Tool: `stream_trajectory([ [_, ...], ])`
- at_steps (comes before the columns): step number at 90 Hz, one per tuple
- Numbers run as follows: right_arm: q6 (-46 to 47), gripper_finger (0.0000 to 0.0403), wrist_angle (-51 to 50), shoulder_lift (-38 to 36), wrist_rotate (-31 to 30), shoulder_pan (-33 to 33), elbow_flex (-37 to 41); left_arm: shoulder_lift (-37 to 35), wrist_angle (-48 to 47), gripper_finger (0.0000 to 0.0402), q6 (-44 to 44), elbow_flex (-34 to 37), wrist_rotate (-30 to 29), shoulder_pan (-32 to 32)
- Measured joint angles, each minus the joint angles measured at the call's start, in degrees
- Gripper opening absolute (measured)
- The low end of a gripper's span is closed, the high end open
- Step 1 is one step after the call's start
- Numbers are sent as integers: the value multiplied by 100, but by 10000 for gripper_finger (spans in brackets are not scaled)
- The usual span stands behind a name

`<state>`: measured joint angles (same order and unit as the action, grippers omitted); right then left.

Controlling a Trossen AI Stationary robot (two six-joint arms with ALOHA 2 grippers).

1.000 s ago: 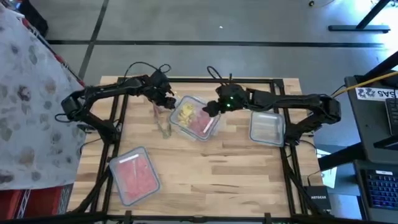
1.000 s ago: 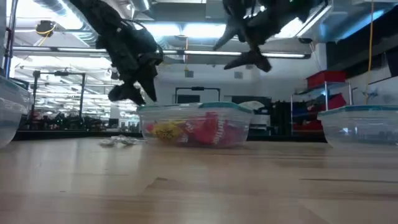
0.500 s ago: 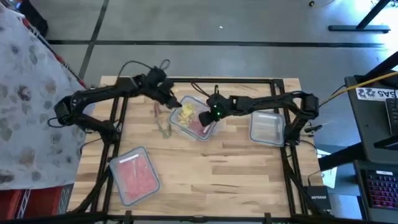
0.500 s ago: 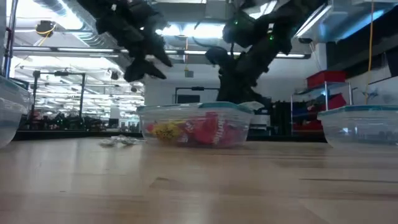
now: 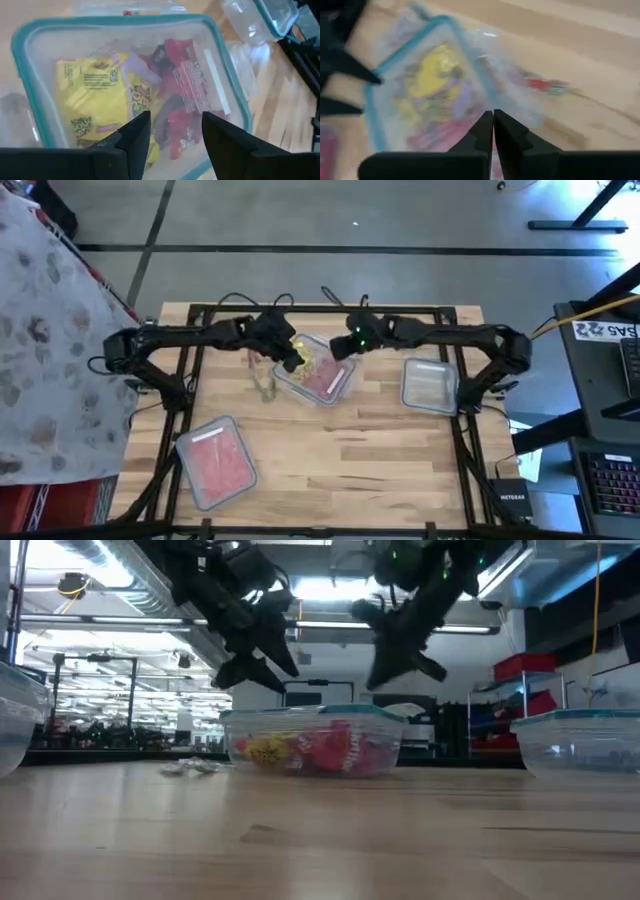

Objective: Sort candy
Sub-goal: Close the rectangular transparent bin

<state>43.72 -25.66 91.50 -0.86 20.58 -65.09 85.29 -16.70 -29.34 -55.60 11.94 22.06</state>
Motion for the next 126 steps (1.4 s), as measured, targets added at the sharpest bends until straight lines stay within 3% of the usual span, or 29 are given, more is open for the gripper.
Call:
stream_trajectory([
  [12,-356,0,-397,349,216,339,34,332,-181,159,172,-1,-82,4],
  [30,-391,0,-562,599,704,65,8,891,-73,158,243,-36,-29,-18],
  [63,31,0,-1847,518,1442,-2052,19,997,447,158,254,-13,-176,-508],
  [83,735,0,-2347,-44,638,-2900,23,692,120,154,345,-154,-201,-723],
  [101,739,0,-2108,-491,150,-2208,12,439,-50,124,516,-473,-207,-905],
  [126,237,0,-585,150,1359,-752,268,940,-368,79,614,-471,-224,-1179],
])
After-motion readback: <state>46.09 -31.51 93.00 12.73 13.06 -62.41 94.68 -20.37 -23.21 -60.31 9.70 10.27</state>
